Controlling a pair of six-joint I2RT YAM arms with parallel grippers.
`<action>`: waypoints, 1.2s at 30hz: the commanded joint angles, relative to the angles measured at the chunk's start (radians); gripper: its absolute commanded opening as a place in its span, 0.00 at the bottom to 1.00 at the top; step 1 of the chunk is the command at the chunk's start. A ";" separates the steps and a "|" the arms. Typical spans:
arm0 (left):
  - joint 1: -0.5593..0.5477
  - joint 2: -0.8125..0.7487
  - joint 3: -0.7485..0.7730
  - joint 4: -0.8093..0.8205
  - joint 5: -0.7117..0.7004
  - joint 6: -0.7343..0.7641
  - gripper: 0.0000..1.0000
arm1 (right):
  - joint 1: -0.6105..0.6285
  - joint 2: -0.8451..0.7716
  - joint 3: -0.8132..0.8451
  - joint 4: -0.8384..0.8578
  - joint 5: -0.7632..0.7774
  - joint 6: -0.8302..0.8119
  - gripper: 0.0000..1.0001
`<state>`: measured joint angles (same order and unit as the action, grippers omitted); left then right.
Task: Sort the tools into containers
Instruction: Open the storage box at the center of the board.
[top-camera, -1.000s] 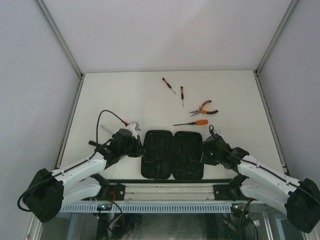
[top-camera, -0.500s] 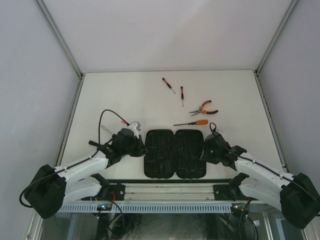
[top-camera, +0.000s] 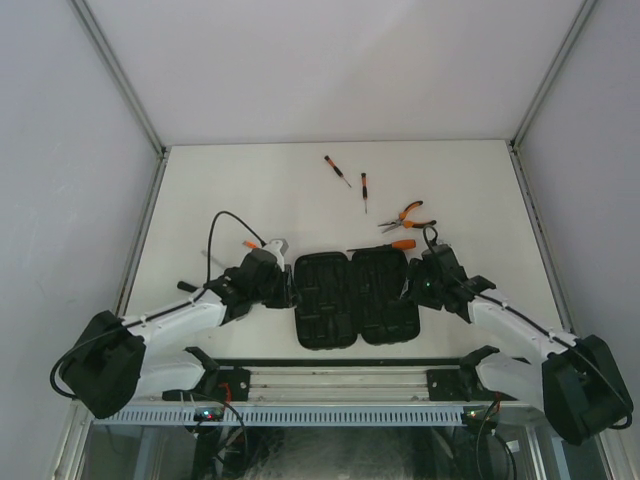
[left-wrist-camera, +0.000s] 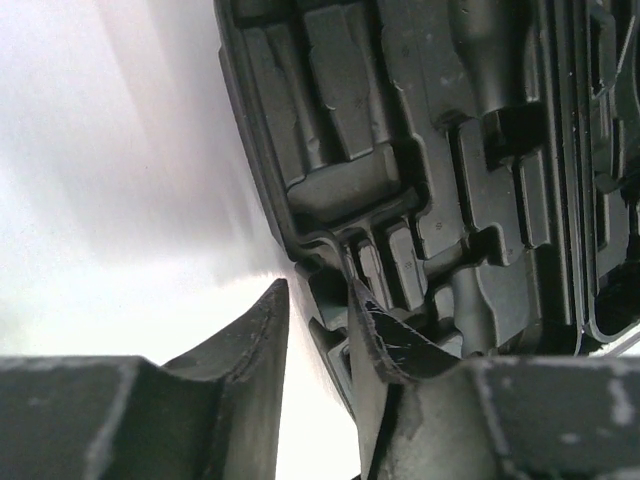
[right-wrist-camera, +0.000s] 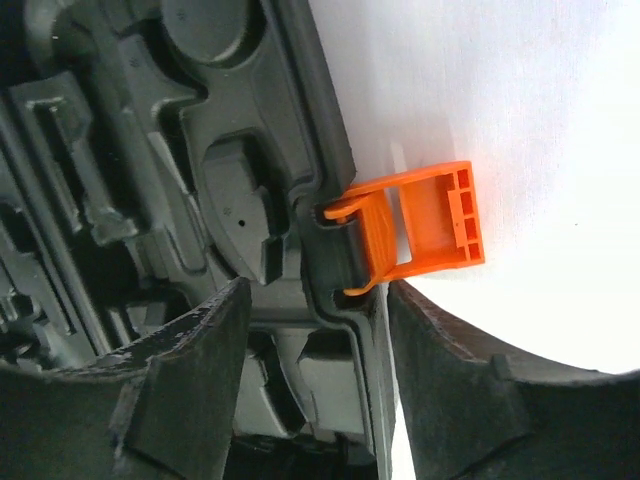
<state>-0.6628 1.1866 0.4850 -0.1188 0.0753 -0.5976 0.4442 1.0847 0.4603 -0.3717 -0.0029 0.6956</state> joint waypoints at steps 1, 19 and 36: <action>-0.002 -0.038 0.049 -0.049 -0.033 0.010 0.36 | -0.011 -0.074 0.043 -0.031 0.018 -0.046 0.59; 0.011 -0.353 0.113 -0.185 -0.186 0.028 0.45 | -0.136 -0.362 0.104 -0.090 0.072 -0.013 0.62; 0.012 -0.530 0.175 -0.302 -0.189 0.065 0.49 | -0.302 0.111 0.255 0.172 0.090 0.170 0.61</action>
<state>-0.6559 0.6792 0.6231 -0.4240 -0.1310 -0.5552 0.1627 1.1099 0.6312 -0.3126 0.0475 0.7700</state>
